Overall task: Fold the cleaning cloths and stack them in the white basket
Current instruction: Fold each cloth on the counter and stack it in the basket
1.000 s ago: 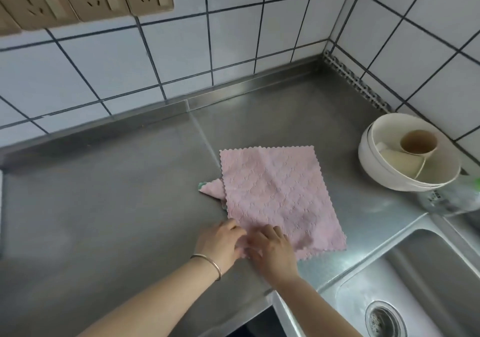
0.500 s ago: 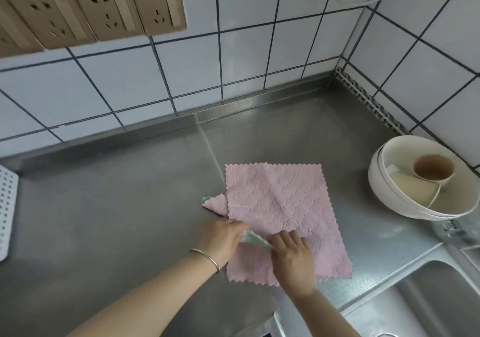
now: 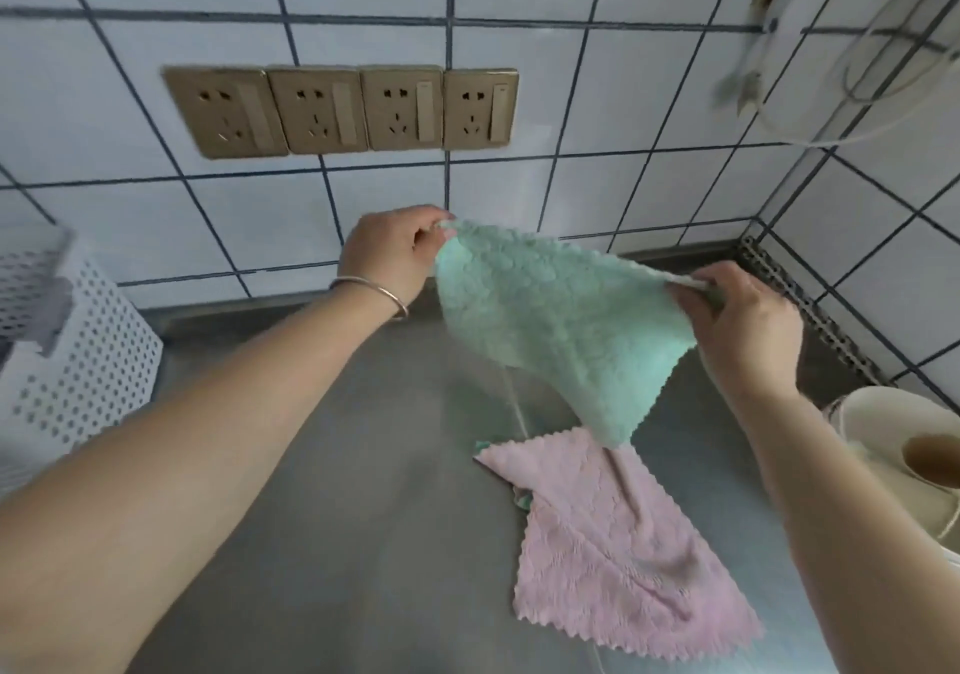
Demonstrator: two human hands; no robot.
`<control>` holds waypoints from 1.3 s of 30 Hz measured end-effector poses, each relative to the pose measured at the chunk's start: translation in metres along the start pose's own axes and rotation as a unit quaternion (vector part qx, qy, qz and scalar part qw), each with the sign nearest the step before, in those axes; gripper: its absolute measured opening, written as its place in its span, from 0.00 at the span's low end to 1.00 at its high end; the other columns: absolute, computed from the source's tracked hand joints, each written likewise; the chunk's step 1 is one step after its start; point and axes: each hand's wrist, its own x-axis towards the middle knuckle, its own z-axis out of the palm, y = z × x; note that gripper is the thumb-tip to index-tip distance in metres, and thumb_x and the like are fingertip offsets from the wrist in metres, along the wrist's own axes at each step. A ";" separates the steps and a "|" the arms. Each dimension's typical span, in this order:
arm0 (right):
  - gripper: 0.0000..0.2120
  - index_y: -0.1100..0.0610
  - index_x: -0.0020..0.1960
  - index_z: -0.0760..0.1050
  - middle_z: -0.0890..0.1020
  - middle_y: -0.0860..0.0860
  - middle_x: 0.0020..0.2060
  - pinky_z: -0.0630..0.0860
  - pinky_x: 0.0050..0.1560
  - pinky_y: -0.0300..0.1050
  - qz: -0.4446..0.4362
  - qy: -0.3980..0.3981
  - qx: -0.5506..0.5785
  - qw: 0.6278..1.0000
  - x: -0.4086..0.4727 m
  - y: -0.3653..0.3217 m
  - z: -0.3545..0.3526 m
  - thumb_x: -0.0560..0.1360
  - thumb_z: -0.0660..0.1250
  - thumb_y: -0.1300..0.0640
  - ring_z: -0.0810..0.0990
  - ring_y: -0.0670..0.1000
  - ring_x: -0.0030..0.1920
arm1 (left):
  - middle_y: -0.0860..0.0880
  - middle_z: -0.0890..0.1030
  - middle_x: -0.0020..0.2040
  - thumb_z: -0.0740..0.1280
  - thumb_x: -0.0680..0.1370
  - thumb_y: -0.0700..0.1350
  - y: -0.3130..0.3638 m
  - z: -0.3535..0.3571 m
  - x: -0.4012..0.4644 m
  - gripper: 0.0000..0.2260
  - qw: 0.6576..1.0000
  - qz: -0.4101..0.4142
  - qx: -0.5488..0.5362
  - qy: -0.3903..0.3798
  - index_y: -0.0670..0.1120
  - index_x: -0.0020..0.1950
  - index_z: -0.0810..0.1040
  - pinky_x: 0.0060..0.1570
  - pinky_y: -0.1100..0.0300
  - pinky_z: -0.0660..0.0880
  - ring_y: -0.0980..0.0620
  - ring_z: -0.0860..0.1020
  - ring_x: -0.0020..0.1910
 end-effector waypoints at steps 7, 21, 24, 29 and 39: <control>0.05 0.64 0.47 0.79 0.82 0.58 0.42 0.70 0.39 0.43 -0.063 -0.056 0.145 0.986 0.047 -0.125 0.042 0.73 0.68 0.63 0.79 0.60 0.42 | 0.47 0.84 0.48 0.67 0.75 0.47 -0.081 -0.136 0.009 0.10 0.993 -0.054 0.069 0.081 0.46 0.53 0.83 0.48 0.62 0.72 0.50 0.80 0.46; 0.22 0.46 0.37 0.75 0.75 0.42 0.35 0.61 0.20 0.32 -0.144 -0.403 0.171 0.887 -0.206 -0.167 0.104 0.53 0.79 0.67 0.78 0.47 0.34 | 0.60 0.78 0.34 0.63 0.70 0.53 -0.221 -0.141 -0.300 0.07 0.967 -0.043 0.153 -0.197 0.55 0.36 0.80 0.33 0.66 0.72 0.62 0.72 0.37; 0.23 0.44 0.33 0.74 0.74 0.39 0.32 0.52 0.19 0.27 -0.153 -0.463 0.126 0.864 -0.244 -0.170 0.106 0.47 0.80 0.62 0.77 0.42 0.32 | 0.60 0.78 0.33 0.62 0.68 0.52 -0.226 -0.127 -0.342 0.08 0.956 -0.029 0.159 -0.246 0.55 0.33 0.80 0.33 0.71 0.68 0.62 0.72 0.35; 0.21 0.44 0.31 0.74 0.74 0.39 0.30 0.62 0.23 0.30 -0.155 -0.528 0.121 0.826 -0.265 -0.168 0.095 0.45 0.80 0.58 0.77 0.43 0.28 | 0.62 0.77 0.33 0.62 0.65 0.53 -0.234 -0.122 -0.376 0.06 0.938 0.004 0.168 -0.304 0.57 0.34 0.78 0.29 0.70 0.69 0.62 0.76 0.31; 0.12 0.45 0.54 0.78 0.81 0.44 0.43 0.75 0.44 0.40 0.019 -0.587 0.069 0.806 -0.191 -0.207 0.126 0.76 0.60 0.43 0.78 0.47 0.42 | 0.53 0.82 0.44 0.66 0.75 0.47 -0.246 -0.106 -0.283 0.07 0.894 -0.426 0.032 -0.139 0.51 0.51 0.79 0.47 0.60 0.75 0.52 0.79 0.43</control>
